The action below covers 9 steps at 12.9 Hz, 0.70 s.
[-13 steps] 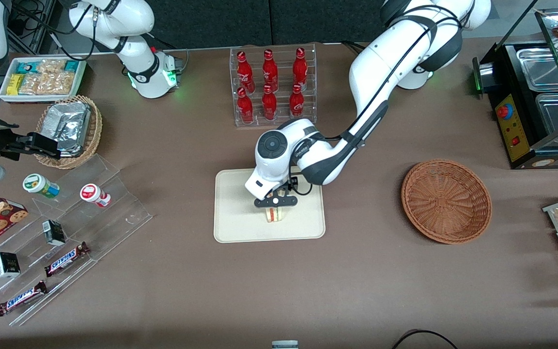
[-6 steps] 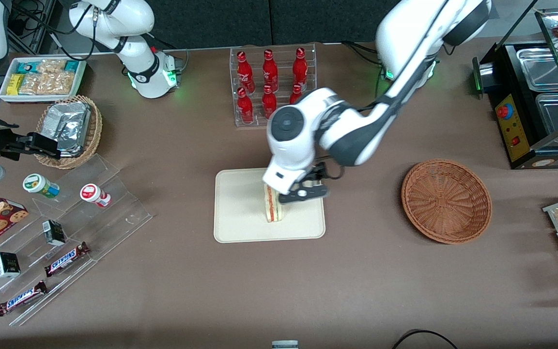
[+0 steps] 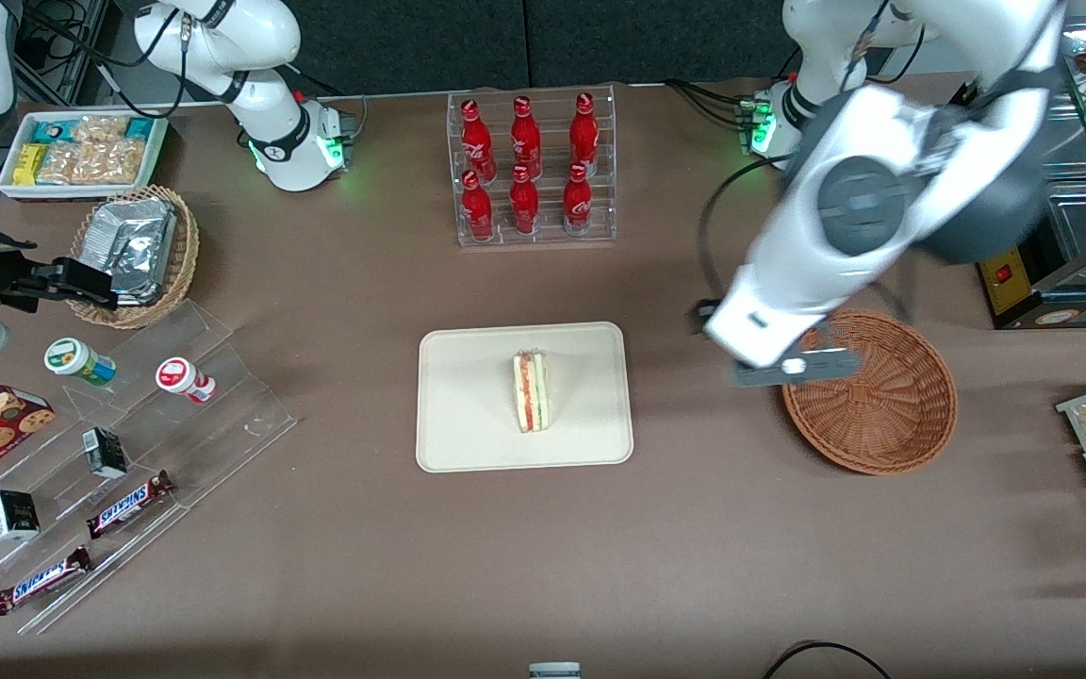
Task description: Place sandwich from basket to tray
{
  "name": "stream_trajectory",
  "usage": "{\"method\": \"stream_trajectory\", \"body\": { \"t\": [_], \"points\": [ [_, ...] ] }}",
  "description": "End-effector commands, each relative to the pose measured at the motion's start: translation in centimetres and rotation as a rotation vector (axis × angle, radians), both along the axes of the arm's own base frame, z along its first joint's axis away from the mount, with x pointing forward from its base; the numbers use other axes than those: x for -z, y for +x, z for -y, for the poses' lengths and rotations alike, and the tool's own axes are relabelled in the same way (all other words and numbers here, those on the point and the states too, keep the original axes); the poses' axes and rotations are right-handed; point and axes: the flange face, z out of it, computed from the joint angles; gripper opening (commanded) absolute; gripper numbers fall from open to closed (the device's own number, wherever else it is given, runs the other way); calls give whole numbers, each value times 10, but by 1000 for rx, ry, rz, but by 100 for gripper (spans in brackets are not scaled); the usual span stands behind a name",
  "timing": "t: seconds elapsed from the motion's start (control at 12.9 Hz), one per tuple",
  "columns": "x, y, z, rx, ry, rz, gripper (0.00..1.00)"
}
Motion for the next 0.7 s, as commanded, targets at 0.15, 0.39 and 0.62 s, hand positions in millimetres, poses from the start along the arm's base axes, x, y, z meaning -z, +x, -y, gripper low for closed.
{"method": "stream_trajectory", "body": {
  "t": [0.15, 0.39, 0.62],
  "points": [
    [-9, -7, -73, 20, -16, -12, 99],
    [-19, -5, -95, 49, 0, 8, 99],
    [-27, -7, -114, 38, 0, 19, 99]
  ]
}}
